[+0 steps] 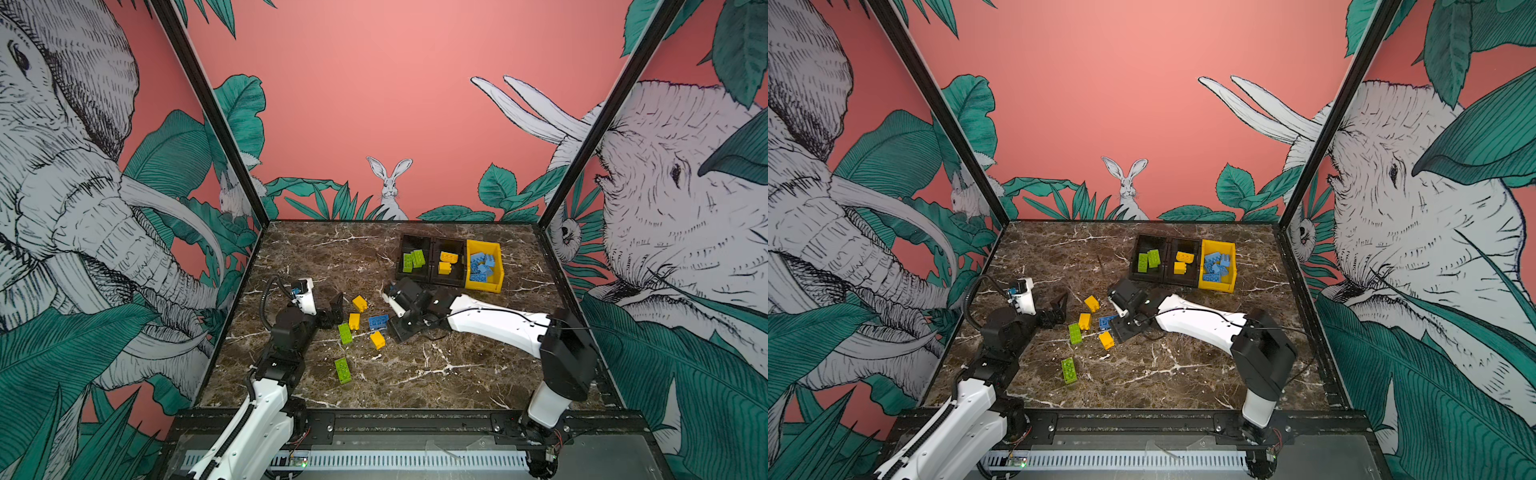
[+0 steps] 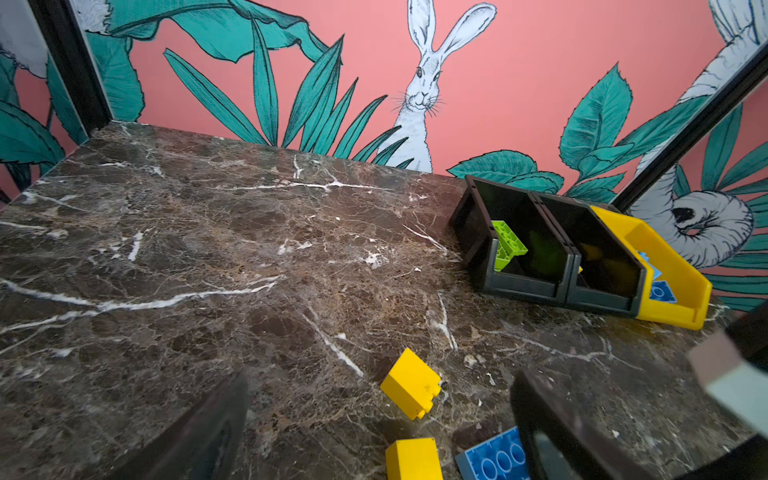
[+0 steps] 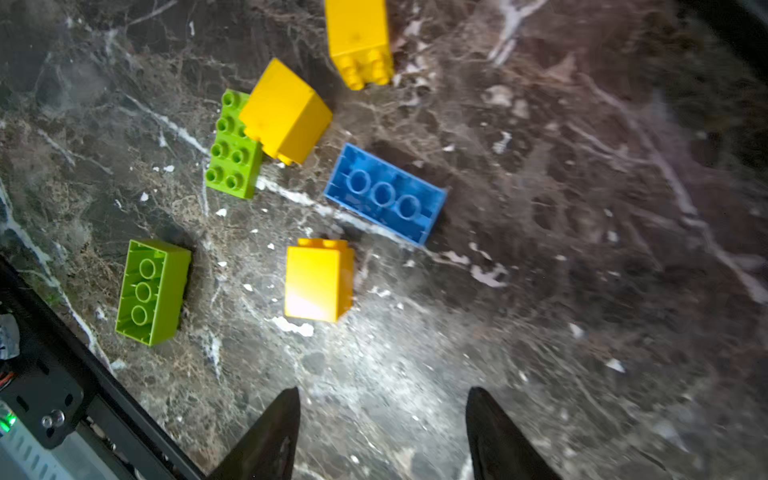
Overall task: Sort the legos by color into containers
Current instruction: 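Move the right gripper back over a yellow brick in the pile, then lower the right gripper and grasp the yellow brick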
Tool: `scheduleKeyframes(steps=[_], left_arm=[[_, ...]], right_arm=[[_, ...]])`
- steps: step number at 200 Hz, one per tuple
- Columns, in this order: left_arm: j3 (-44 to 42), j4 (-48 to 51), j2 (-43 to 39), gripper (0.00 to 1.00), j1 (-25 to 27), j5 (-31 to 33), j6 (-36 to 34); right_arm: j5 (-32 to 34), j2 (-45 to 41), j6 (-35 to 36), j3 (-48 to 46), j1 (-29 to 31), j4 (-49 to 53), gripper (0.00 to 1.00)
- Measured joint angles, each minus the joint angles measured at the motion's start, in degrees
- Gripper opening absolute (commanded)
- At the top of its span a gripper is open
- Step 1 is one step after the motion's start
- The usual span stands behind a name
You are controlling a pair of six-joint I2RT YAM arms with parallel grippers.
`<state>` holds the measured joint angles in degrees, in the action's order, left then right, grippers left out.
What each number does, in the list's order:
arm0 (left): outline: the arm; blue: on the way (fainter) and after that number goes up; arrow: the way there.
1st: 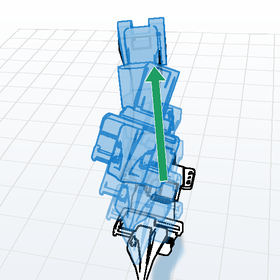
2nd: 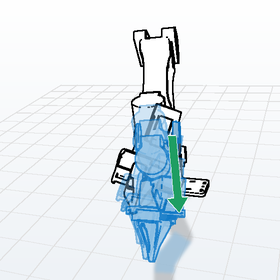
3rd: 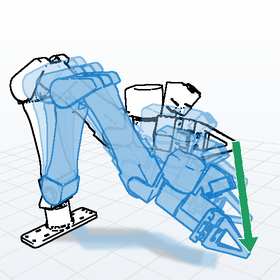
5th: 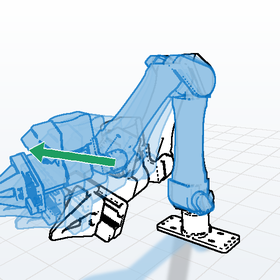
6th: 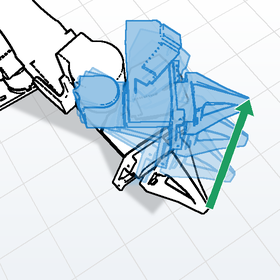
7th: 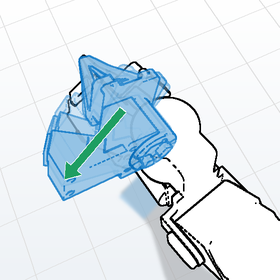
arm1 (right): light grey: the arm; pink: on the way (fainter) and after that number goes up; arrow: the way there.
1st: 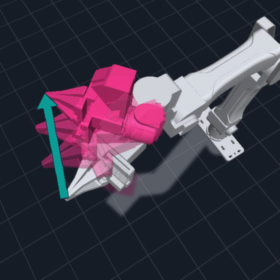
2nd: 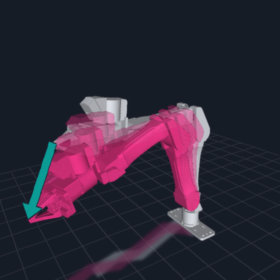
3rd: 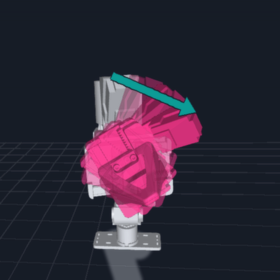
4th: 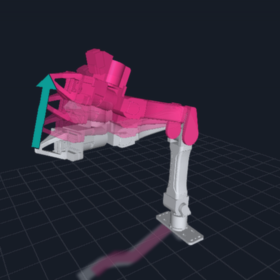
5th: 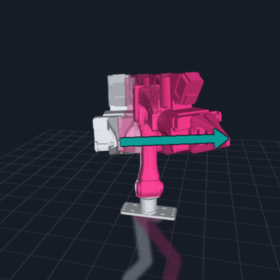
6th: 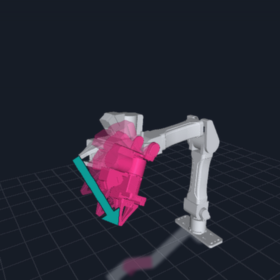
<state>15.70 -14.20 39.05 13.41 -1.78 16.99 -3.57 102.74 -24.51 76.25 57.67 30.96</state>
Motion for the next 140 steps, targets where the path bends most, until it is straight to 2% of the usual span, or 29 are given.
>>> scheduleKeyframes(steps=[27, 57, 96, 140], left_arm=[[-0.3, 1.0, -1.6, 0.99, 0.0, 1.3, 0.1], [-0.5, 1.2, -2.3, 0.99, 0.0, 1.9, 0.1], [-0.5, 1.2, -2.4, 0.99, 0.0, 1.9, 0.2], [-0.5, 1.2, -2.4, 0.99, 0.0, 2.0, 0.2]], right_arm=[[0.7, 7.0, -0.9, 6.1, 3.0, 0.1, 0.63], [1.9, 11.0, -1.9, 9.8, 3.5, 1.9, 0.63], [3.6, 13.6, -2.1, 12.7, 3.5, 4.2, 0.61], [2.5, 15.9, -2.1, 13.6, 4.2, 4.3, 0.59]])
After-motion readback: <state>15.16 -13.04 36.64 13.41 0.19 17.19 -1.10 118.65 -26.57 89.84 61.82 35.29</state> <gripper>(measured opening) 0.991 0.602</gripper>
